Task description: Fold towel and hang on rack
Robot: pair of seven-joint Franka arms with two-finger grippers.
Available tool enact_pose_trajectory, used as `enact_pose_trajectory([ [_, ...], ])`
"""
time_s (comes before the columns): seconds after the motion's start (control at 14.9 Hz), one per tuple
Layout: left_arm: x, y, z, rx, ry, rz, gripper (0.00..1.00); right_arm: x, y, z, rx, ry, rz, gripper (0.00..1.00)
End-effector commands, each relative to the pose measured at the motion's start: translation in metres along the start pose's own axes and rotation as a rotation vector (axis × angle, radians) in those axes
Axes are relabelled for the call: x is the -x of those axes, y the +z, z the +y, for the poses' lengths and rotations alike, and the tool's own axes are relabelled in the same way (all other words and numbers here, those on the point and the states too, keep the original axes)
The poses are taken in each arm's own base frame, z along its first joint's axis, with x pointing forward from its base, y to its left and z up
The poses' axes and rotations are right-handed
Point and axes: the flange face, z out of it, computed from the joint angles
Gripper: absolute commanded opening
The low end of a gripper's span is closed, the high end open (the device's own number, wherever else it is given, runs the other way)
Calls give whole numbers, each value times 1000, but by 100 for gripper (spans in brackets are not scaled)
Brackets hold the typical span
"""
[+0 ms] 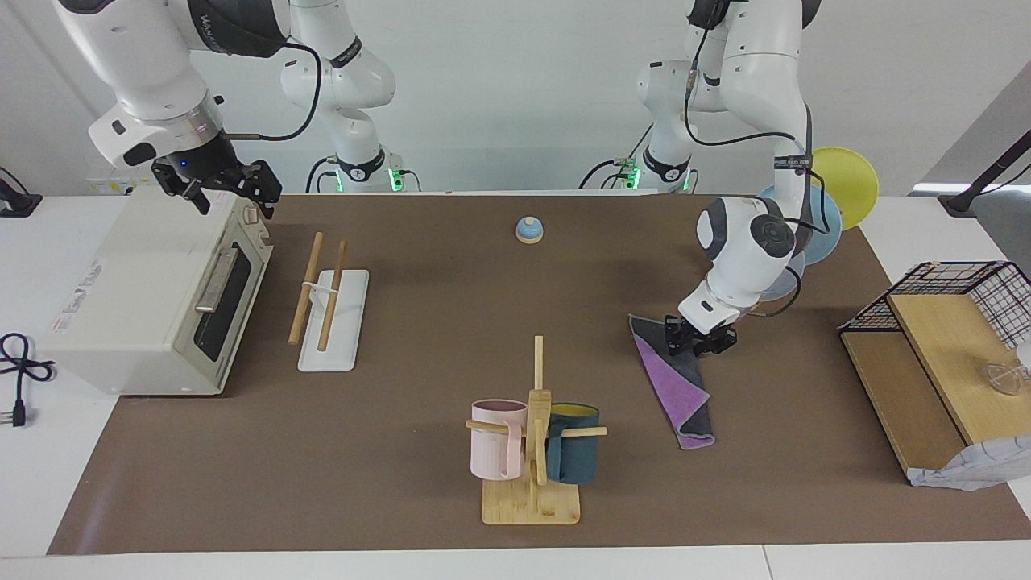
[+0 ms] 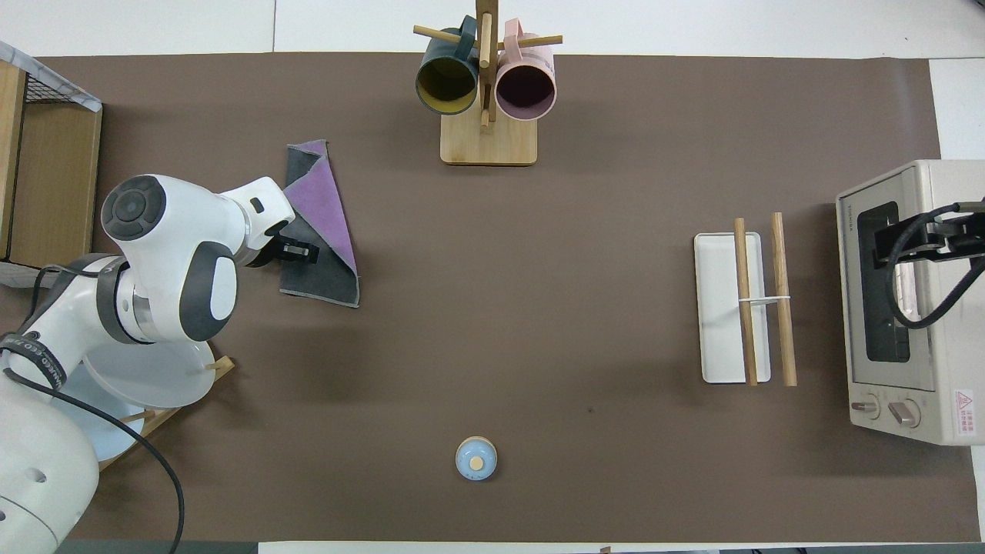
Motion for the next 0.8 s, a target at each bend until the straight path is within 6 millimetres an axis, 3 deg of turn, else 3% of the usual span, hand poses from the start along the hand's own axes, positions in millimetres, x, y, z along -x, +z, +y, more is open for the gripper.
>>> enact_pose_trajectory([
  [0.0, 6, 10, -1, 24, -4, -37, 0, 3, 0, 2, -15, -5, 7, 100],
  [0.2, 2, -3, 0, 32, -35, -54, 0, 3, 0, 2, -15, -5, 7, 100],
  [0.4, -15, -45, 5, 46, -130, -95, 0, 3, 0, 3, -15, -5, 7, 100],
  [0.74, -27, -116, 23, -13, -331, -198, 0, 3, 0, 3, -15, -3, 7, 100],
])
